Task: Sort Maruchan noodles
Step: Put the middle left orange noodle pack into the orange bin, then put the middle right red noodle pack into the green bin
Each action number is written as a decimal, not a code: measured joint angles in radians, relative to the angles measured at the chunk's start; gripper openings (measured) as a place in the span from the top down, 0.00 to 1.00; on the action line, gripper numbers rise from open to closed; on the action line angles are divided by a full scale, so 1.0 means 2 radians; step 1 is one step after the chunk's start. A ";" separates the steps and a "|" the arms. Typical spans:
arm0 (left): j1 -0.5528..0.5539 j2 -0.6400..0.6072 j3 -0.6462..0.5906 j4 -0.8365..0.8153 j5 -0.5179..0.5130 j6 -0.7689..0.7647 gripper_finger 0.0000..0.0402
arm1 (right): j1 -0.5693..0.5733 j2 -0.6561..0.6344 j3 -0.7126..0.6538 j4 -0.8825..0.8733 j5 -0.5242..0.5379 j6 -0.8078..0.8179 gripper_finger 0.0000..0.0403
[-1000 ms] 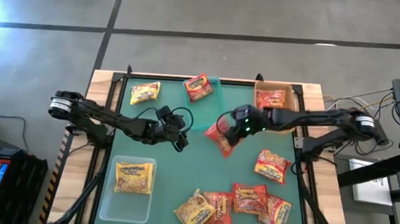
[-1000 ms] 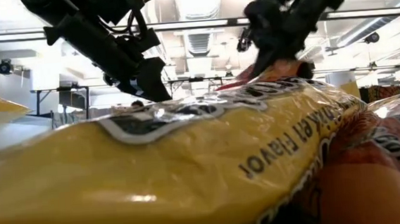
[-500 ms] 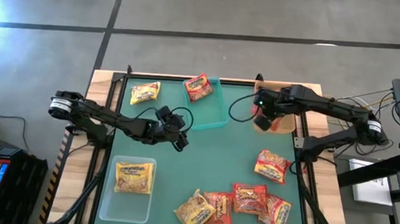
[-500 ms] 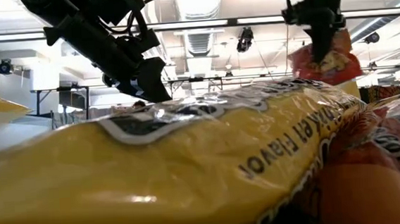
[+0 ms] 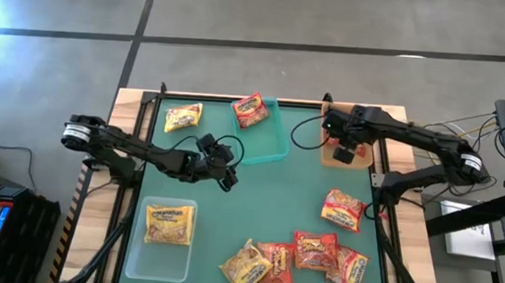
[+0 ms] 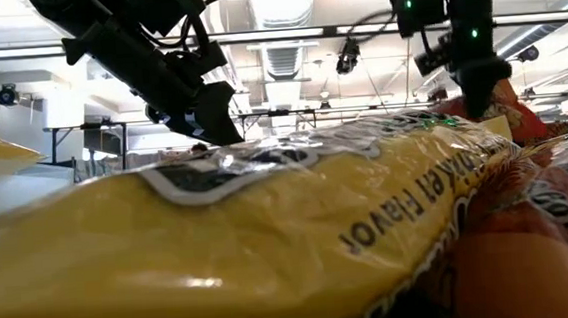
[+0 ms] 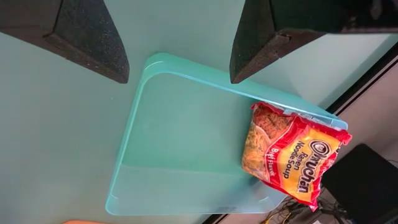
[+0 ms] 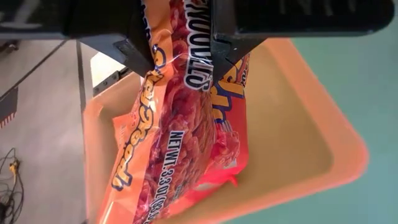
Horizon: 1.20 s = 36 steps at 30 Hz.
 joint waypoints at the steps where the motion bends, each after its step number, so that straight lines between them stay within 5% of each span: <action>1: 0.000 0.000 0.000 0.000 0.000 0.000 0.35 | -0.004 0.000 -0.010 0.011 0.000 0.000 0.81; 24: 0.001 0.000 -0.005 -0.005 0.000 -0.003 0.35 | -0.053 0.000 -0.070 0.126 -0.027 -0.024 0.85; 31: 0.001 0.000 -0.008 -0.005 0.000 -0.004 0.35 | -0.053 0.000 -0.070 0.150 -0.014 -0.036 0.64; 36: 0.001 0.000 -0.008 -0.005 0.000 -0.004 0.35 | -0.053 0.000 -0.064 0.149 0.102 0.015 0.53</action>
